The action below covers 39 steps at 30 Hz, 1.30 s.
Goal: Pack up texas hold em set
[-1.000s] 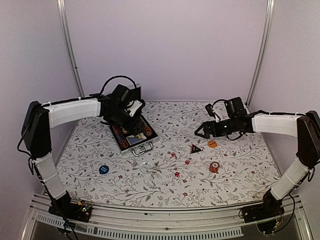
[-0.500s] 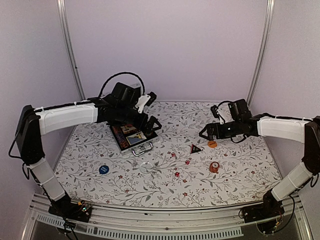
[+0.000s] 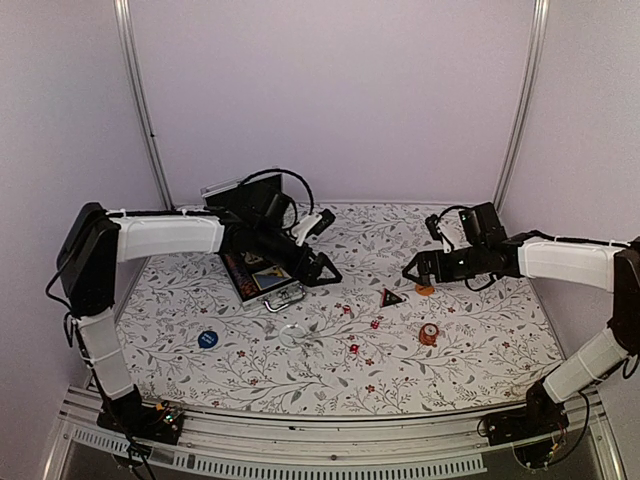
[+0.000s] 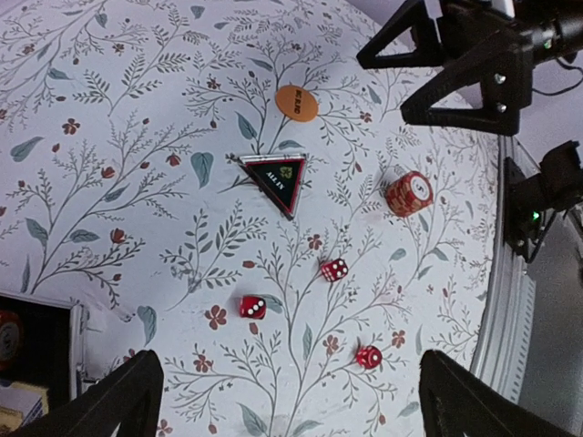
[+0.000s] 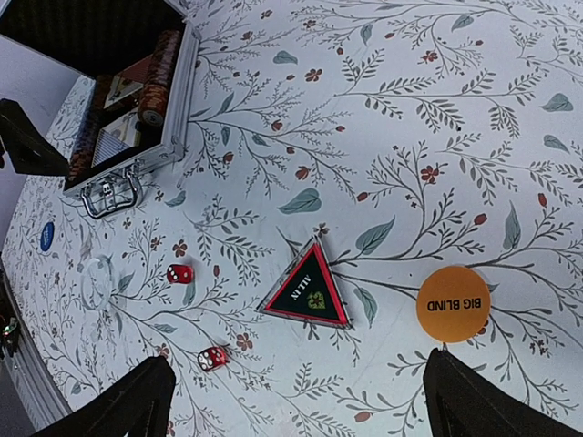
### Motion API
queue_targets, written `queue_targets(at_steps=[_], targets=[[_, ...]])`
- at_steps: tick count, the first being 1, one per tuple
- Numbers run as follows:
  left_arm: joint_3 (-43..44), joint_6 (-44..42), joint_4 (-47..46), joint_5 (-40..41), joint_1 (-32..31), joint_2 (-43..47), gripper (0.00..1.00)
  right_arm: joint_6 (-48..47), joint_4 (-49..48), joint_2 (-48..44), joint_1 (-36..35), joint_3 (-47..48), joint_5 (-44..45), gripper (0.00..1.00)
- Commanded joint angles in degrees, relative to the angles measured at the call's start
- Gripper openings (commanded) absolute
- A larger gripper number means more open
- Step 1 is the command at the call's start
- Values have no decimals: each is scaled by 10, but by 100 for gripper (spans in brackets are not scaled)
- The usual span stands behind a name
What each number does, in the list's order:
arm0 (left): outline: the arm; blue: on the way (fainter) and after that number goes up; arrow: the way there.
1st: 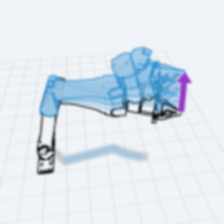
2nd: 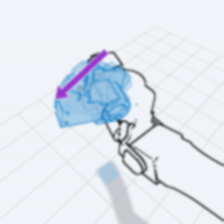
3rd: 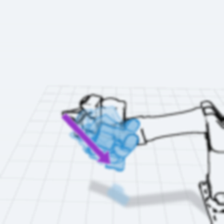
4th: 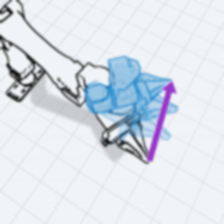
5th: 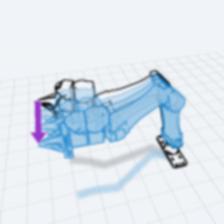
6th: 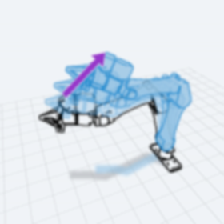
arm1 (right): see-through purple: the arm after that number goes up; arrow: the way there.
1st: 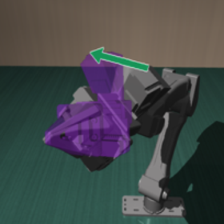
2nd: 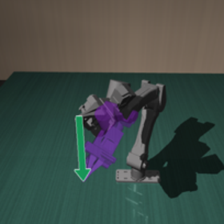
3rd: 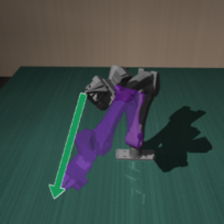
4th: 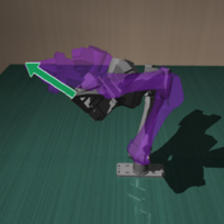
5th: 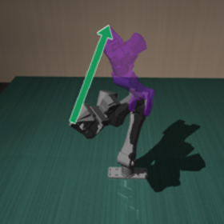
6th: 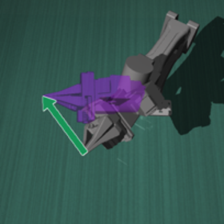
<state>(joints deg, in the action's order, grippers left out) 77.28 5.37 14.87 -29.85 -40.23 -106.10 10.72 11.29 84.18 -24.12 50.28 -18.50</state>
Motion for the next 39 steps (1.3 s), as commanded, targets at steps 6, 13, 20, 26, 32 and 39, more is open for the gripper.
queue_targets(at_steps=[6, 13, 20, 26, 32, 39], targets=[[111, -75, 89, 92, -66, -110, 88, 1, -24, -7, -3, -6, 0, 99], [175, -99, 143, 179, -93, -183, 77, -3, -32, 8, -4, -4, -8, 99], [195, -124, 169, 205, -105, -211, 67, -5, -36, 21, -4, 1, -15, 99], [208, -137, 183, 203, -107, -226, 60, -6, -36, 30, -3, 2, -16, 99], [214, -147, 188, 185, -109, -230, 53, -5, -36, 37, -3, 4, -20, 99], [225, -152, 197, 179, -110, -242, 49, -5, -35, 43, -4, 6, -24, 99]])
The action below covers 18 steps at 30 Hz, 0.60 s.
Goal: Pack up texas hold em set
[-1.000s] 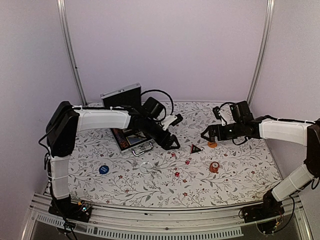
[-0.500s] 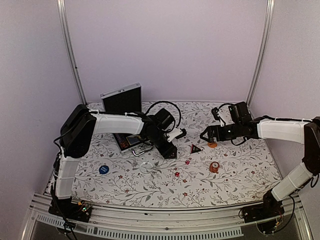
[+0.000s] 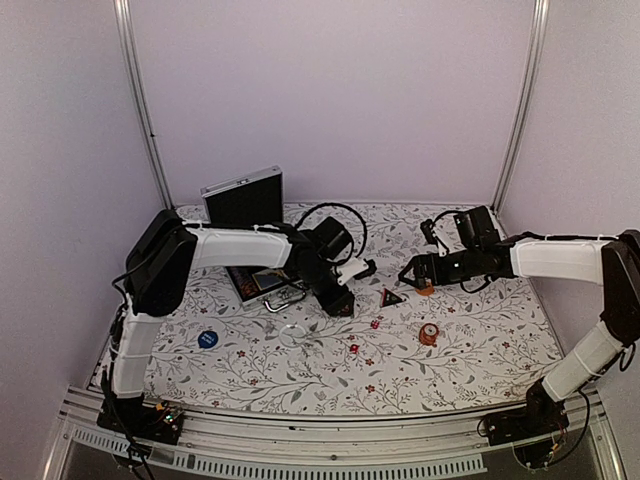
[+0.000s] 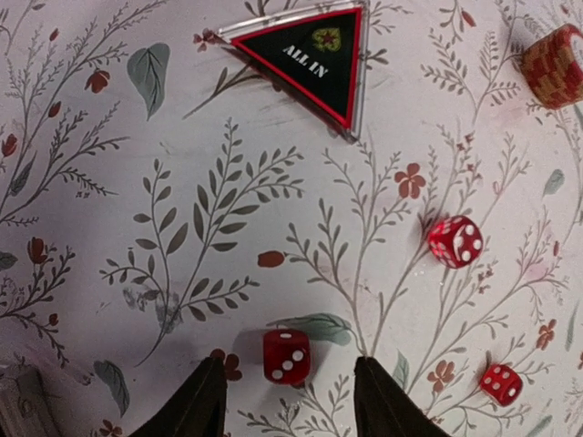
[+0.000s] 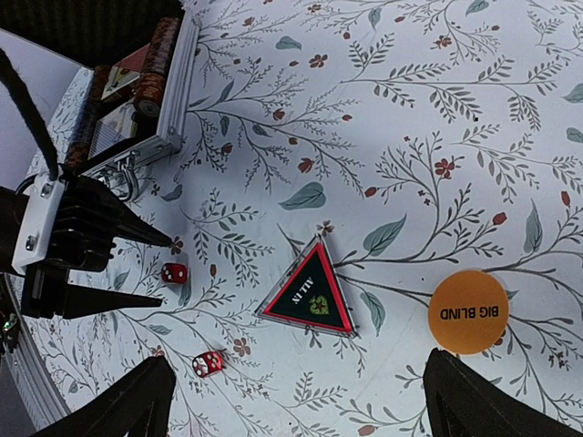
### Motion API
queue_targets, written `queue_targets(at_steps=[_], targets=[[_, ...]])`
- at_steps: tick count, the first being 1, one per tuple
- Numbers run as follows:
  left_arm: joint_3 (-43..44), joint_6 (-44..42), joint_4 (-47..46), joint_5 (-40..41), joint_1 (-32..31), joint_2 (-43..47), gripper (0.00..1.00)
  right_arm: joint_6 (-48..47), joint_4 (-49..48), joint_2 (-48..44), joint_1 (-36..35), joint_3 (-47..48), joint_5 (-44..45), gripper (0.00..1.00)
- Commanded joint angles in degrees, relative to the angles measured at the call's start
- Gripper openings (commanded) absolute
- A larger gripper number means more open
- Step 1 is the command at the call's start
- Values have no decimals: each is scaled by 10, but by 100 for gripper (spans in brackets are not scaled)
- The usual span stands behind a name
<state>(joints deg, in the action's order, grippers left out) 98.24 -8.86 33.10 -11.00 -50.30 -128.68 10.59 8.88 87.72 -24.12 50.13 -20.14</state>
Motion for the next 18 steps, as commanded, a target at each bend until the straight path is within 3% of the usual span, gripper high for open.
queue_targets(at_steps=[1, 18], targets=[[17, -10, 16, -7, -10, -17, 49, -4, -11, 8, -3, 9, -8, 99], [31, -12, 28, -7, -10, -26, 34, -2, -13, 19, -4, 8, -16, 99]])
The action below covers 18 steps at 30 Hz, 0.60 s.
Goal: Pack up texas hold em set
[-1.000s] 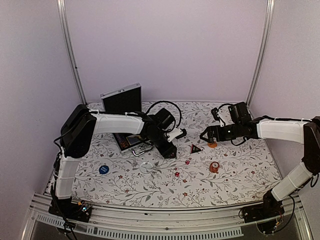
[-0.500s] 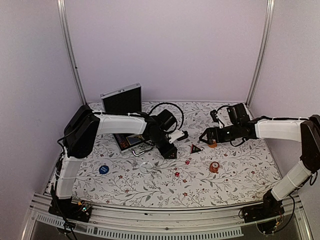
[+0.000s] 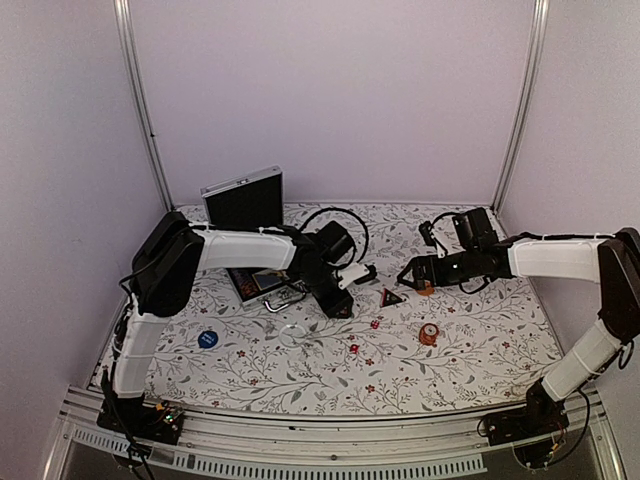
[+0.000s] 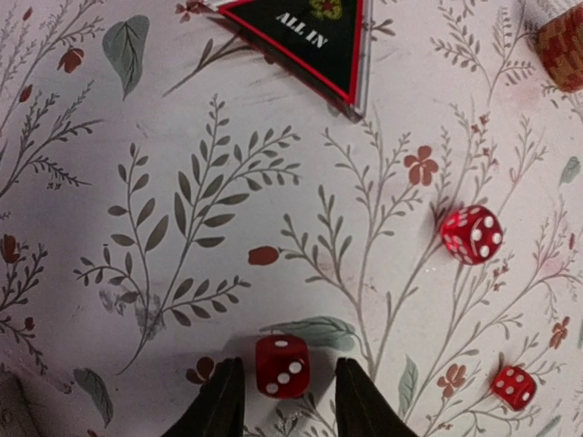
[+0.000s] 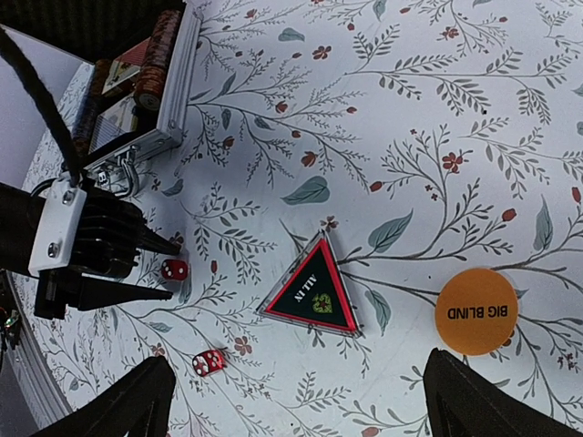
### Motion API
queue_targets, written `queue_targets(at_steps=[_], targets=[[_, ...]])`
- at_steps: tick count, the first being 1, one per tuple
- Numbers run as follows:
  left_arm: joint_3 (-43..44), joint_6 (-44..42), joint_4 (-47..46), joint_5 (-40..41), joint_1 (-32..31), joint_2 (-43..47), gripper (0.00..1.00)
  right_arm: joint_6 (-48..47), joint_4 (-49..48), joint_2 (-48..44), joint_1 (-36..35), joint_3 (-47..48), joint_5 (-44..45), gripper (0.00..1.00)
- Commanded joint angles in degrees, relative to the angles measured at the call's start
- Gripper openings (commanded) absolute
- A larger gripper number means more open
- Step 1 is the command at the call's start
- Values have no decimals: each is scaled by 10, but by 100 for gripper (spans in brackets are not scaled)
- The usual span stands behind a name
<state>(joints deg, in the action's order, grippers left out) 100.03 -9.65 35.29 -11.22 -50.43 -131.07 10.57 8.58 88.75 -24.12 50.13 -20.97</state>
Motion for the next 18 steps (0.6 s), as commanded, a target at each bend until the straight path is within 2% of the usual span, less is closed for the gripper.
queue_targets(at_steps=[1, 5, 12, 18], targets=[[13, -5, 6, -7, -9, -3, 32, -2, -11, 8, -4, 8, -10, 99], [15, -6, 6, -6, -8, -4, 17, -2, -10, 10, -3, 10, -10, 99], [11, -12, 19, 2, -8, 20, 13, -1, -6, 14, -4, 16, -16, 99], [-42, -35, 42, 61, 10, 111, 11, -5, -6, 9, -3, 16, -12, 99]])
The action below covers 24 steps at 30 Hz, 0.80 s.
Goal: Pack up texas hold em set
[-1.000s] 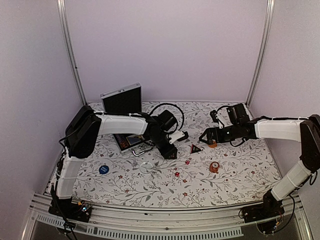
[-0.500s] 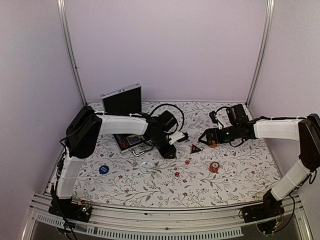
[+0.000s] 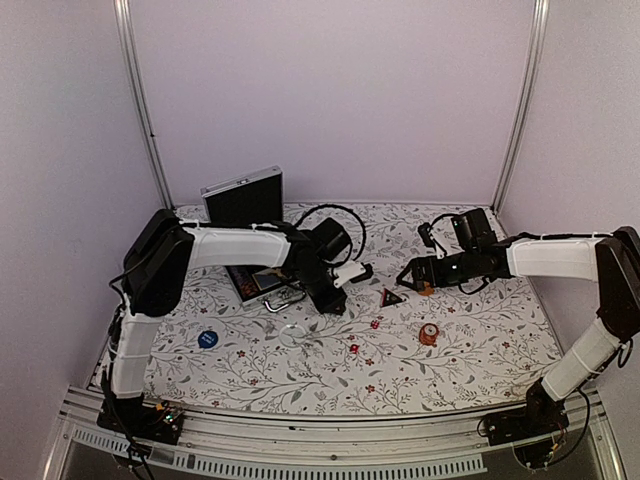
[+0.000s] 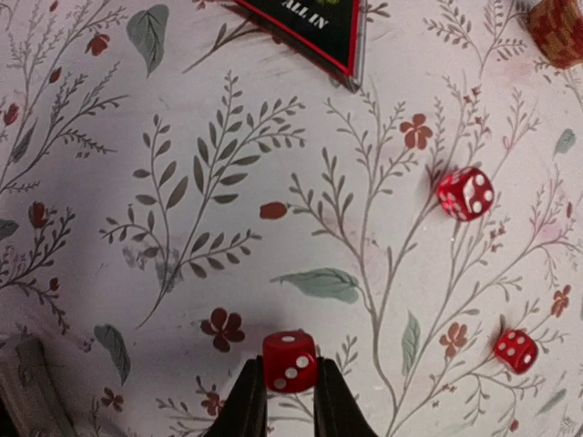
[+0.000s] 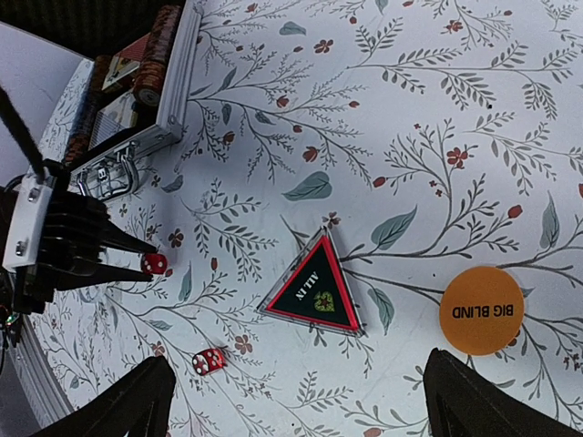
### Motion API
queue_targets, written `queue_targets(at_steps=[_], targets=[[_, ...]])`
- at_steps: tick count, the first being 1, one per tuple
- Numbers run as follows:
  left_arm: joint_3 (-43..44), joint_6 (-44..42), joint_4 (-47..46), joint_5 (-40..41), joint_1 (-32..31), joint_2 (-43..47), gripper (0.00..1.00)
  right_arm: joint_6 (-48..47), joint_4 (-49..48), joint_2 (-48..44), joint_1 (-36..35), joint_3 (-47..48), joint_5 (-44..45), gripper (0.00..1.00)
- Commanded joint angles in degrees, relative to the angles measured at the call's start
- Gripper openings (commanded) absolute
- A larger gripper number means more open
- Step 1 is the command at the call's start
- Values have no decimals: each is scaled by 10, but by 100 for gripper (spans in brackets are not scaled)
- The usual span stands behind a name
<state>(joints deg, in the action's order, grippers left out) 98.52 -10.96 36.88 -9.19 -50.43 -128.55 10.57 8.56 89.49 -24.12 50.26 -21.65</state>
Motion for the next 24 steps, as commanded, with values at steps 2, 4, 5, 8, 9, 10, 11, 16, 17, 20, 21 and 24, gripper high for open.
queue_targets(at_steps=[2, 4, 5, 8, 9, 10, 11, 16, 17, 20, 21, 24], targets=[[-48, -25, 38, 55, 22, 116, 10, -8, -5, 4, -3, 17, -3, 99], [-69, -29, 49, 67, 37, 143, 9, -10, -7, 6, -3, 18, -6, 99], [-81, -33, 53, 72, 46, 157, 8, -11, -10, 6, -3, 17, -7, 99], [-116, -45, 61, 89, 73, 192, 5, -14, -15, 6, -3, 15, -5, 99], [-122, -48, 66, 90, 82, 200, 5, -15, -16, 6, -3, 15, -3, 99], [-129, -52, 69, 90, 91, 209, 4, -15, -17, 6, -3, 14, -4, 99], [-137, -56, 69, 106, 99, 217, 4, -15, -20, 7, -3, 12, -6, 99], [-173, -81, 49, 118, 131, 249, 4, -14, -45, 7, -3, 2, -21, 99], [-177, -84, 47, 118, 137, 252, 4, -14, -46, 10, -4, 3, -24, 99], [-185, -94, 44, 118, 159, 252, 4, -15, -56, 15, -3, 2, -29, 99], [-187, -97, 42, 118, 166, 251, 3, -16, -59, 18, -3, 3, -30, 99], [-190, -100, 36, 112, 187, 245, 2, -18, -64, 28, -4, 8, -32, 99]])
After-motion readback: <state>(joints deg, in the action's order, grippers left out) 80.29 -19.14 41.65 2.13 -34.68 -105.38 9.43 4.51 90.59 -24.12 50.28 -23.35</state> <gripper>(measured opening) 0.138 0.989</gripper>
